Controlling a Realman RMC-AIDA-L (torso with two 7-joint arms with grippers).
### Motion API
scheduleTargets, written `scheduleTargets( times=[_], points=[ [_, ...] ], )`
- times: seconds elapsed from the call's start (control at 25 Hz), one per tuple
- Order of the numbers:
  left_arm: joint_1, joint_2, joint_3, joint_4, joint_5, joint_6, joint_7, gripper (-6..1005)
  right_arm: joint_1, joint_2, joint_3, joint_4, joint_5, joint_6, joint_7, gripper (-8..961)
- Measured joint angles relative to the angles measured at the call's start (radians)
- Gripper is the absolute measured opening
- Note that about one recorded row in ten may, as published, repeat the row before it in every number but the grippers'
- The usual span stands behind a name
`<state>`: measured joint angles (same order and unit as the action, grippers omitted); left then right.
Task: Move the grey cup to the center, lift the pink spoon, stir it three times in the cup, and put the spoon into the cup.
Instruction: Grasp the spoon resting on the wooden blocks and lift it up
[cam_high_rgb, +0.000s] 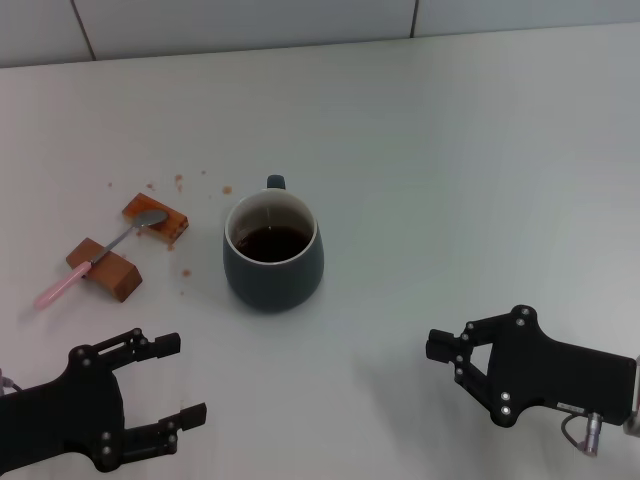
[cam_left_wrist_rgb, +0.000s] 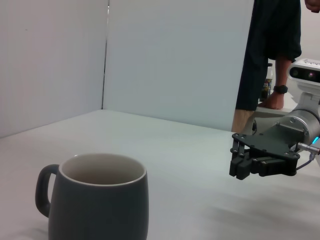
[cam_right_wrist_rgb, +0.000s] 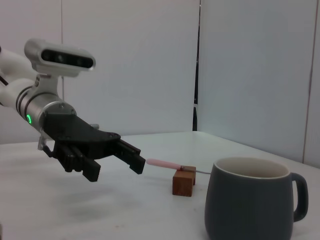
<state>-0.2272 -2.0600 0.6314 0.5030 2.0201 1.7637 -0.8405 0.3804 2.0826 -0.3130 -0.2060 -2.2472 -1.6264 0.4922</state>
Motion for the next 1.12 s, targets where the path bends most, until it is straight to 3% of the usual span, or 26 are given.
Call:
scheduleTargets(
  times=[0.24, 0.36, 0.56, 1.12],
  points=[
    [0.0, 0.0, -0.001, -0.001, 0.0, -0.002, 0.0, 776, 0.001, 0.0, -0.024, 0.001, -0.022, 0.016, 0.024, 59],
    [0.001, 0.0, -0.001, -0.003, 0.0, -0.003, 0.0, 775, 0.002, -0.001, -0.026, 0.001, -0.026, 0.034, 0.051, 148],
    [0.002, 0.0, -0.001, -0.003, 0.001, -0.004, 0.0, 774, 0.0, 0.001, -0.027, 0.001, -0.026, 0.04, 0.051, 381],
    [0.002, 0.0, -0.001, -0.006, 0.005, -0.002, 0.0, 772, 0.001, 0.0, -0.031, 0.013, -0.026, 0.04, 0.05, 666]
  ],
)
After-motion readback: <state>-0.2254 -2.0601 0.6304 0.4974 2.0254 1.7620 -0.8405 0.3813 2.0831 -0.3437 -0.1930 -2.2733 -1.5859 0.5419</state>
